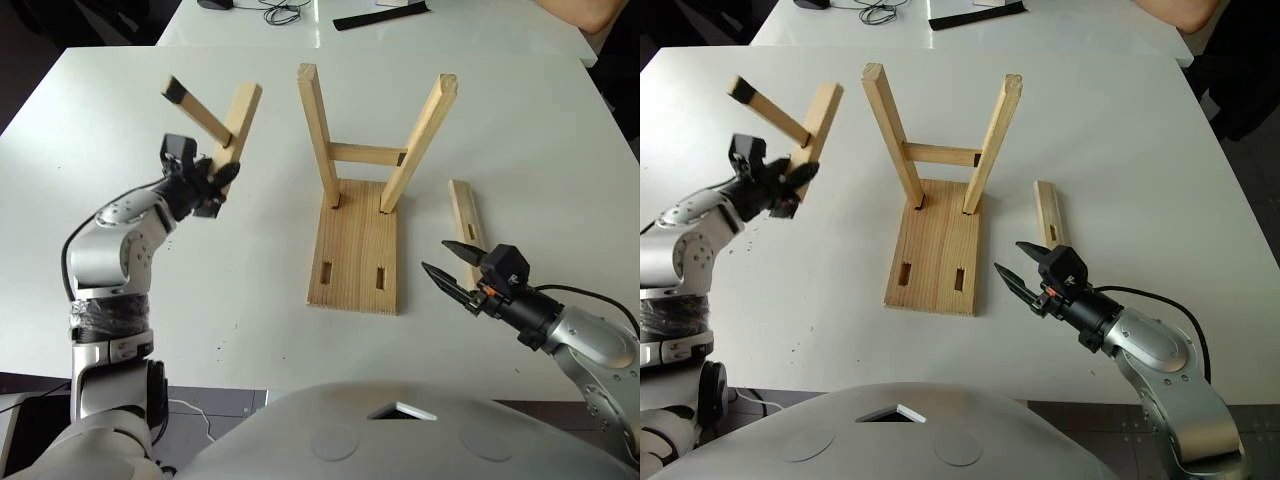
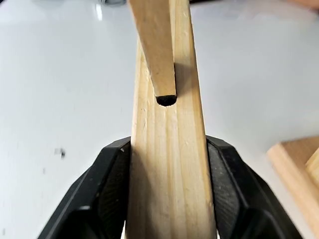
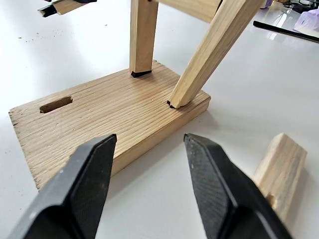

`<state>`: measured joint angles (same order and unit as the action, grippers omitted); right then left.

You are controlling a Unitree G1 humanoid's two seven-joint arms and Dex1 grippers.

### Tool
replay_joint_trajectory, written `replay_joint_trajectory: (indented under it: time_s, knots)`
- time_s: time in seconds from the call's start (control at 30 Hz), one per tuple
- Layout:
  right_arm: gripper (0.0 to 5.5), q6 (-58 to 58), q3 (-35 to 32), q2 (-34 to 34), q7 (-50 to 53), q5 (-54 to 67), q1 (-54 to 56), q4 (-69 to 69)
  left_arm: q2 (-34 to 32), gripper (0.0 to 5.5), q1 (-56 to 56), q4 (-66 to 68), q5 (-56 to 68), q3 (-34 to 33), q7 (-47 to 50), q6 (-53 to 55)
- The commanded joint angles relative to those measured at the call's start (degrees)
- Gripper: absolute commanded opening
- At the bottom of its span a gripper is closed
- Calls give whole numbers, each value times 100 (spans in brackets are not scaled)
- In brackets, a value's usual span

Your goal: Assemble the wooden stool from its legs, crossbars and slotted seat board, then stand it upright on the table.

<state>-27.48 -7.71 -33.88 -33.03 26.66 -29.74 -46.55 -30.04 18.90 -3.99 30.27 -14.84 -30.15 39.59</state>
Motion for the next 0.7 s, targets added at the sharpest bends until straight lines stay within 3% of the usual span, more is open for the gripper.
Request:
replay_joint_trajectory:
  time_s: [0.03, 0.2, 0.3, 0.47, 0.57, 0.7]
  knots:
    - [251, -312, -1013, -68, -58, 1582, 493, -185, 151, 203, 1129, -728, 1647, -657, -402, 325]
    - [251, -449, -2144, -775, -436, 3822, 1186, -9, -138, 203, 1408, -1637, 4254, -1140, -523, 1210]
    - [294, -668, -2398, -1361, -452, 4907, 1814, 319, -341, 203, 1044, -2252, 5290, -1026, -781, 1487]
    - [377, -1172, -2104, -2189, -751, 5893, 2646, 666, -415, 203, -576, -3149, 4065, 19, -1493, 1091]
    - [377, -1449, -1835, -2504, -968, 6178, 3020, 741, -531, 203, -1204, -3265, 3134, 594, -2022, 581]
    - [377, -1674, -1316, -2638, -936, 6275, 3772, 1155, -481, 203, -1320, -3247, 2681, 897, -2304, 187]
